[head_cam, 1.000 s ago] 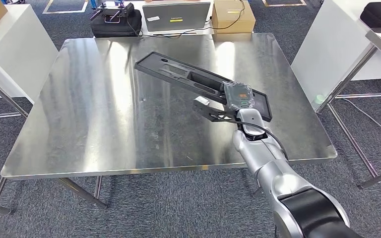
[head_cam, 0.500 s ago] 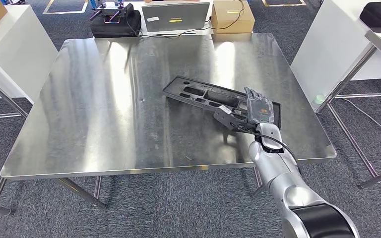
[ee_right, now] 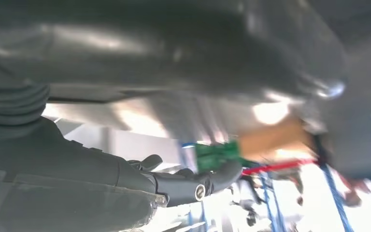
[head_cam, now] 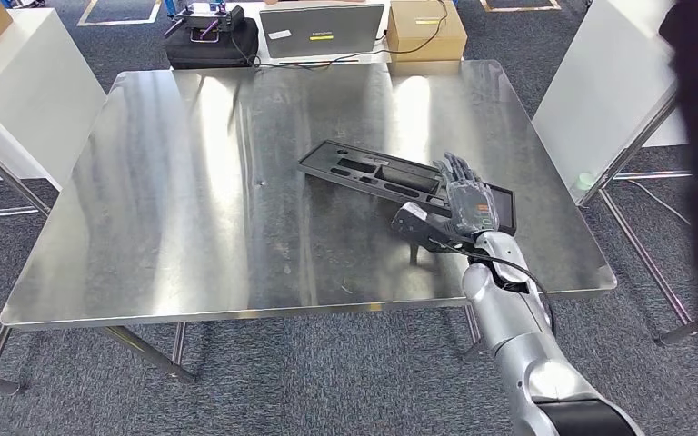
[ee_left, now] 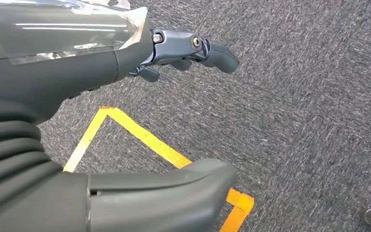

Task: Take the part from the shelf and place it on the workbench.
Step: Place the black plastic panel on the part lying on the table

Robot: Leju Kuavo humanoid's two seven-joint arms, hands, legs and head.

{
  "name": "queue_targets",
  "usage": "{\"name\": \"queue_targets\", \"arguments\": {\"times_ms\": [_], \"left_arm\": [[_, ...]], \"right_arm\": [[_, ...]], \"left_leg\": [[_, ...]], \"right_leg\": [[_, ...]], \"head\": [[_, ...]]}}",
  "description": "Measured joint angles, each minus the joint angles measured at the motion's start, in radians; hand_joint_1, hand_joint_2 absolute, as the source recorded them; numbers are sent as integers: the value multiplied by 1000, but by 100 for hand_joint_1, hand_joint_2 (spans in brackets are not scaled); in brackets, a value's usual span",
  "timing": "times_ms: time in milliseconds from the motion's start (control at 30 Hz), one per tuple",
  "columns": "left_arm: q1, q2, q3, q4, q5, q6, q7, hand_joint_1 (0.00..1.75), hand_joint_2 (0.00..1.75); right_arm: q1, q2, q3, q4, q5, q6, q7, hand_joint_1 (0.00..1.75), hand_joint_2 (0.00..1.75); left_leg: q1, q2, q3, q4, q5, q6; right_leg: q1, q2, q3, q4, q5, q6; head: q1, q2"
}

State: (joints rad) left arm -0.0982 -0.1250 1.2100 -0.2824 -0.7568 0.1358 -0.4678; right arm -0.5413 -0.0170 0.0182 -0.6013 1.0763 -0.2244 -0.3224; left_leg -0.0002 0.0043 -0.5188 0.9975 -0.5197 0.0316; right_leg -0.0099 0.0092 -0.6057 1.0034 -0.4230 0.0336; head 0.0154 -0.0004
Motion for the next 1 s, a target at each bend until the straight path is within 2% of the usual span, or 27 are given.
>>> {"name": "queue_targets", "arguments": {"times_ms": [67,133,233,333,400,533,600,667,767,867,1000], "left_arm": [[0,-2,5,-3,0,4,-3,0,0],[0,-4,9,-5,1,12,-5,0,0],[1,-6,15,-7,3,23,-6,0,0],[2,-9,23,-12,5,36,-6,0,0],[2,-11,29,-14,10,47,-6,0,0],[8,-19,42,-21,20,66,-5,0,0],[9,-22,48,-25,23,79,-2,0,0],[10,-27,54,-29,26,102,3,0,0],[12,-35,66,-31,34,137,8,0,0],[12,-41,73,-35,38,146,7,0,0],[11,-46,79,-38,39,146,7,0,0]], "right_arm": [[78,29,-9,-217,-95,48,-36,0,0],[154,46,-6,-436,-155,72,-37,0,0],[254,52,0,-730,-212,60,-37,0,0],[356,48,0,-972,-269,2,-61,0,0],[441,45,-10,-1117,-325,-72,-98,0,0],[634,50,-80,-1359,-455,-213,-194,0,0],[709,68,-127,-1435,-542,-259,-232,0,0],[775,111,-213,-1485,-695,-289,-262,0,0],[805,208,-453,-1470,-866,-230,-294,0,0],[796,274,-671,-1402,-881,-175,-343,0,0],[788,319,-794,-1367,-869,-181,-341,0,0]], "left_leg": [[0,-2,0,0,0,0],[0,-3,-1,0,0,0],[0,-3,-1,-1,-1,-1],[0,-3,1,-1,-2,0],[-1,-3,2,-1,-3,1],[-2,-4,5,-1,-8,1],[-2,-2,9,-1,-11,1],[-2,-2,13,-1,-13,2],[-2,-1,18,-1,-16,1],[-2,-2,19,-1,-17,2],[-2,-1,19,-1,-16,2]], "right_leg": [[0,-2,0,0,0,0],[1,-3,0,0,-1,0],[1,-4,0,0,-3,2],[0,-3,1,0,-3,2],[0,-4,2,-1,-4,3],[0,-4,6,-1,-7,4],[0,-1,8,-1,-9,4],[0,-1,12,-1,-12,5],[0,0,17,-1,-14,5],[0,0,19,-1,-15,6],[0,0,19,-1,-15,6]], "head": [[0,0],[0,0],[0,0],[0,0],[0,0],[0,0],[0,0],[0,0],[0,0],[0,0],[0,0]]}}
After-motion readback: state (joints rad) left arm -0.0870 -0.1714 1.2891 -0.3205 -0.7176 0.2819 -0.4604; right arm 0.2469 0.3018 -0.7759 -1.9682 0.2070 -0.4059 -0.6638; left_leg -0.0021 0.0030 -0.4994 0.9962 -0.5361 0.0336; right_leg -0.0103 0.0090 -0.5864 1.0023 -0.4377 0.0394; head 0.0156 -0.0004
